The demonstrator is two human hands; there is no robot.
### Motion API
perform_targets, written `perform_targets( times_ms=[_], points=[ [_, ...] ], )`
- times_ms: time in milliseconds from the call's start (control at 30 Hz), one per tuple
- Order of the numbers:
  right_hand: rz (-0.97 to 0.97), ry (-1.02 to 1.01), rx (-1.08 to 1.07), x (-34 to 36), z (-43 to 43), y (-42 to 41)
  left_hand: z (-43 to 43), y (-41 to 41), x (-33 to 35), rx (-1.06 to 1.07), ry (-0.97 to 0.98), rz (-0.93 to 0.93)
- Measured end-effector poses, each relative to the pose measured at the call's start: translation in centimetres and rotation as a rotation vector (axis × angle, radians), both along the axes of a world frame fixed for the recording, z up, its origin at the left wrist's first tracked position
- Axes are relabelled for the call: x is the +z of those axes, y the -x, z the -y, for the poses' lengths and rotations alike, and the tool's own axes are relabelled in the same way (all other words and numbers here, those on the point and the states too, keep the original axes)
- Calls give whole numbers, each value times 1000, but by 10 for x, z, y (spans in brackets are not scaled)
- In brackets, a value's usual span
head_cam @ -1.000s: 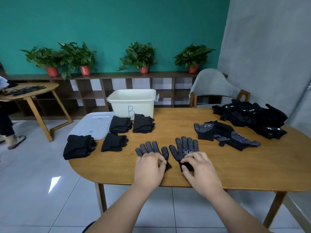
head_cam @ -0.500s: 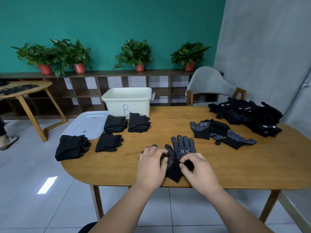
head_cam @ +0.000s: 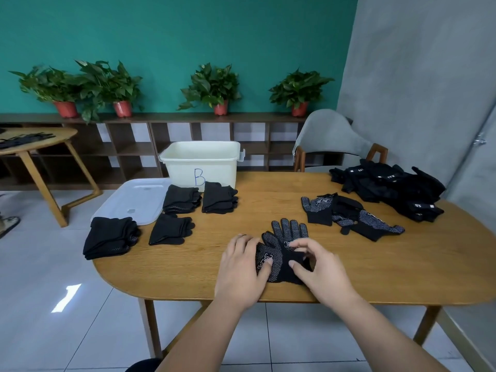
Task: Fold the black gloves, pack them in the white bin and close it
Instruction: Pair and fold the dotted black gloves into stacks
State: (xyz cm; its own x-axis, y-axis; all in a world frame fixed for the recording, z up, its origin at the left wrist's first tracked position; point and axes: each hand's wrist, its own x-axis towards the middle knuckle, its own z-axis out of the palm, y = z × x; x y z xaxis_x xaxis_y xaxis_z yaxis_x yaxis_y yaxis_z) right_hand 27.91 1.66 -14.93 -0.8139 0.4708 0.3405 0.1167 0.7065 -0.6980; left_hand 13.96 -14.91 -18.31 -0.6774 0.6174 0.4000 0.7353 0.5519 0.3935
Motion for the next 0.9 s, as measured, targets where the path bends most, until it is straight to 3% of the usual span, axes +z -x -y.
perform_targets(
  times_ms=[133,300,400,500,600,700,767,900],
  points=[
    [-76,-191,19,38,0,-4,0,-2,0,3,22,-21],
    [-171,-195,63,107,-4,-4,1,-3,2,25,23,-24],
    [-121,-186,87,135,-15,5,0,-4,3,28,70,-31],
    [-59,-279,52,152,-30,19,0,-4,3,16,122,-30],
    [-168,-376,-11,162,-39,28,0,-4,3,8,163,-37],
    [-334,-503,-25,160,-39,30,0,-5,4,11,190,-41],
    [-324,-575,6,139,-37,30,0,-5,5,18,198,-41],
    [3,-622,82,51,-31,29,-2,-5,6,21,228,-31]
  ],
)
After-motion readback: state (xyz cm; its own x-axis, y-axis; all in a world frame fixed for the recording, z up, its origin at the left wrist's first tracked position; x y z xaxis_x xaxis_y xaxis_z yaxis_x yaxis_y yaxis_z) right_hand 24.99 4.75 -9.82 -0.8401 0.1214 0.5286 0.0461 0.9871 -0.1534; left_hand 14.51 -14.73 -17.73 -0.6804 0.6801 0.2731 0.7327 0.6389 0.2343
